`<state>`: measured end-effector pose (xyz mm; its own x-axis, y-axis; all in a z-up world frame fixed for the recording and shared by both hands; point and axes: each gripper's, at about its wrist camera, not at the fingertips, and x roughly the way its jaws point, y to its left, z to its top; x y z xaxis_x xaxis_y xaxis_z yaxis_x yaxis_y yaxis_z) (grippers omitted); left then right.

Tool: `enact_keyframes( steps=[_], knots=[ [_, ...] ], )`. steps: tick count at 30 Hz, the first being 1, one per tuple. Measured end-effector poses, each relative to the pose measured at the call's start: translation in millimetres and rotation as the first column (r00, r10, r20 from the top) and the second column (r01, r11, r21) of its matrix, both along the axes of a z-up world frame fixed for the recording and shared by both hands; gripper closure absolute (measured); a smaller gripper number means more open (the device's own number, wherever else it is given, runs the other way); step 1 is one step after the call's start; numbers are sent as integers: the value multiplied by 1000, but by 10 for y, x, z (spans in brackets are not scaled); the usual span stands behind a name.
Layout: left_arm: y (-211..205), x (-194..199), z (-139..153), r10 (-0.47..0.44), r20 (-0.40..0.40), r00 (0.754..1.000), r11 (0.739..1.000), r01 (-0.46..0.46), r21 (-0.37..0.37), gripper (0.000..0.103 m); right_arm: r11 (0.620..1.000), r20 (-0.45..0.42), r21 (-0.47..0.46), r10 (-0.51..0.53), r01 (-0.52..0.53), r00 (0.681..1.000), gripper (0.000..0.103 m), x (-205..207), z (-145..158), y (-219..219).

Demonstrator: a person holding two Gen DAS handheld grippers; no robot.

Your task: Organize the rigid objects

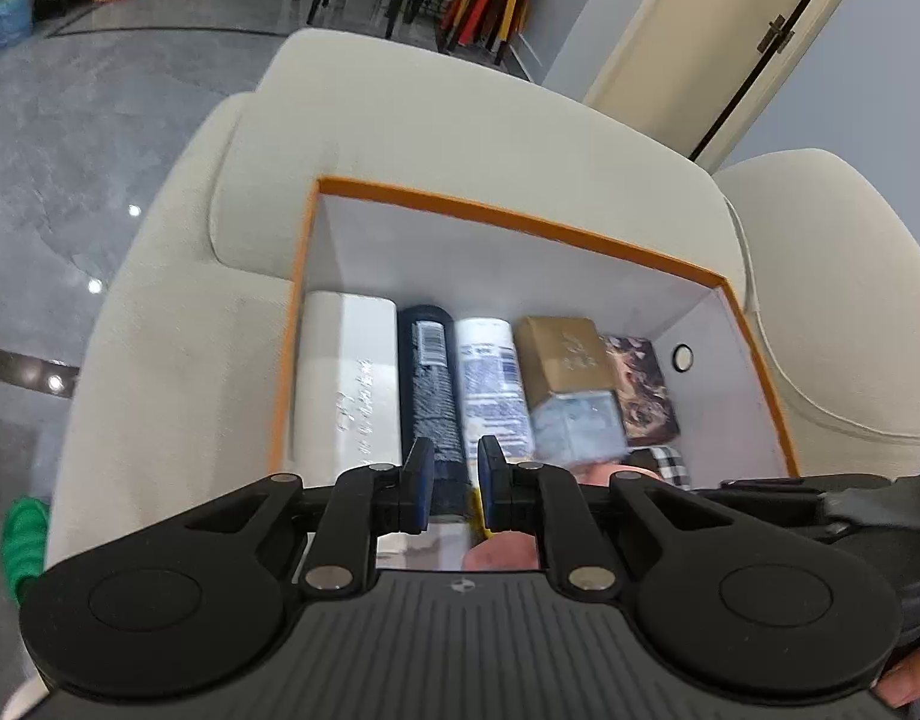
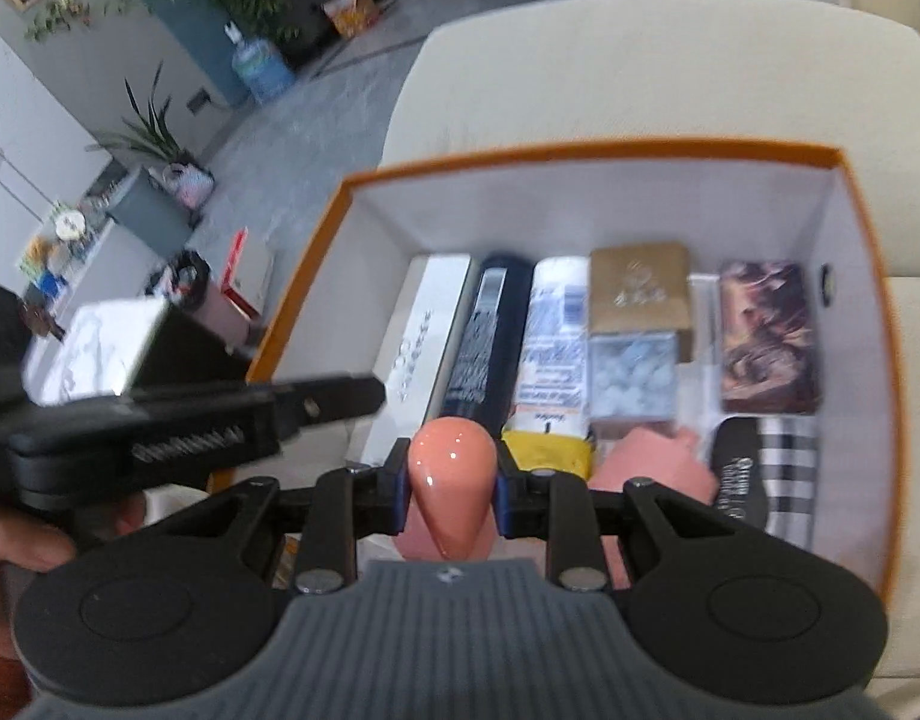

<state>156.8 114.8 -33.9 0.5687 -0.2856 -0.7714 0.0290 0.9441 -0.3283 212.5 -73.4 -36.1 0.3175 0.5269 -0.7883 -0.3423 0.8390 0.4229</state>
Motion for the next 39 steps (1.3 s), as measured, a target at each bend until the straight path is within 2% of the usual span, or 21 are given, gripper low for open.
enact_keyframes(
  steps=[5,10,14,16,17,18,21,27,32,36,39],
  knots=[
    [88,27,-12,10,9,1000,1000,-10,0,85,997,6,-55,49,-48,999,78,-7,-196,309],
    [127,20,-26,14,12,1000,1000,-14,-4,84,982,41,-152,115,-108,993,78,-76,-323,530],
    [139,-15,-14,11,10,1000,1000,-11,1,80,978,62,-167,134,-122,989,76,-109,-281,593],
    [126,-40,12,9,14,1000,1000,-9,4,80,977,84,-167,151,-136,985,66,-165,-223,619],
    [128,-56,31,11,18,1000,1000,-12,7,80,976,95,-169,157,-139,983,54,-190,-186,627],
    [129,-76,53,16,21,1000,1000,-16,10,80,975,110,-172,162,-142,981,49,-222,-151,629],
    [150,-156,142,47,45,998,999,-48,20,76,972,136,-181,173,-147,975,43,-307,-38,600],
    [100,-339,386,70,133,989,997,-71,5,74,989,231,-129,97,-68,968,31,-453,303,244],
    [-226,-519,641,9,262,965,999,-20,39,73,995,307,-85,-32,61,951,29,-580,557,-178],
    [-507,-655,767,-28,352,936,998,4,69,58,986,353,-54,-130,159,927,27,-743,701,-538],
    [-681,-738,784,-47,378,925,996,13,93,57,976,370,-43,-183,214,911,27,-889,742,-756]
  ],
)
